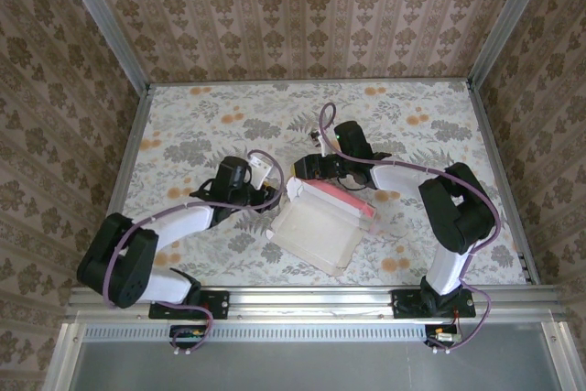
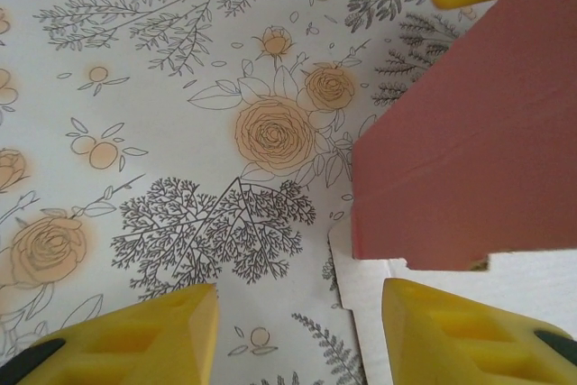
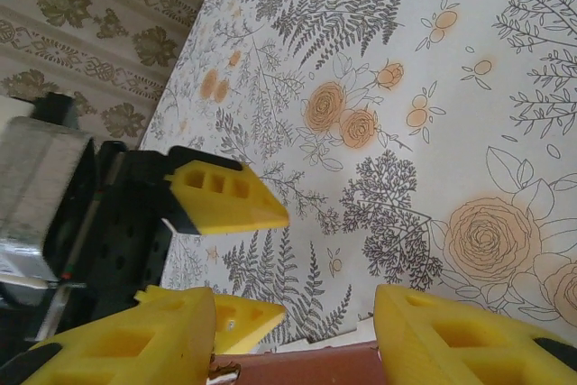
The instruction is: Fold the paper box
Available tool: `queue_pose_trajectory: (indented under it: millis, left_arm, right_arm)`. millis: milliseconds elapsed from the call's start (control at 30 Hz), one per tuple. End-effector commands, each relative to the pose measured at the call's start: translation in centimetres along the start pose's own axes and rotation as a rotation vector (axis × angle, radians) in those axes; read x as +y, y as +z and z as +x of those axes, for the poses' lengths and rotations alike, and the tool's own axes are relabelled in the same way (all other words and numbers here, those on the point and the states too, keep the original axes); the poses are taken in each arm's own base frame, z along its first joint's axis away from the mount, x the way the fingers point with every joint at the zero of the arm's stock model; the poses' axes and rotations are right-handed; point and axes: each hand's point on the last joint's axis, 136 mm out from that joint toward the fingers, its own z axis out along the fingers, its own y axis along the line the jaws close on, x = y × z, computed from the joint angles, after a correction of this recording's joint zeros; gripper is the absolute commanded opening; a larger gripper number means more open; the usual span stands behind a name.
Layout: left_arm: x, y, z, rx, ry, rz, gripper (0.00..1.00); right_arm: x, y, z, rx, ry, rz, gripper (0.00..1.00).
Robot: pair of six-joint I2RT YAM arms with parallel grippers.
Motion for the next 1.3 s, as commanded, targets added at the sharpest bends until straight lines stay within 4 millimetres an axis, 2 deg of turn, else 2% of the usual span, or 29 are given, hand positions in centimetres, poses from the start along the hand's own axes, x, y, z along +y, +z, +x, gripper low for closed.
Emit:
queue_pose_trajectory:
  millis: [0,200,533,700,1033,1267]
  left_arm:
    - [-0.5,0.5,-1.9,-0.066,0.055,0.051,0.51]
    - [-2.4,1.2,-2.3,-0.099,0.081,0.151,0.52]
    - [-4.3,2.6,-2.7,-0.112,0.121,0.185,0.52]
    - [-4.2,3.6,-3.4,-0.126,0.138,0.151,0.51]
    - [-3.9,4.1,-5.0,-0.162,0.154,0.117,0.45]
    - [-4.3,4.7,-5.2,-0.165,0.162,0.106,0.41]
  right_arm:
    - [0.0,-0.3,0.5,0.017,0.017,-0.010,0.50]
    - [-0.2,-0.4,0.5,0.010,0.029,-0.009,0.50]
    - [-0.3,-0.3,0.5,0.001,0.049,-0.020,0.46]
    - [-0.2,-0.4,0.7,0.002,0.055,-0.028,0.44]
    - [-0.2,-0.5,0.8,0.003,0.068,-0.046,0.39]
    - [0.0,-0.5,0.5,-0.008,0.083,-0.057,0.39]
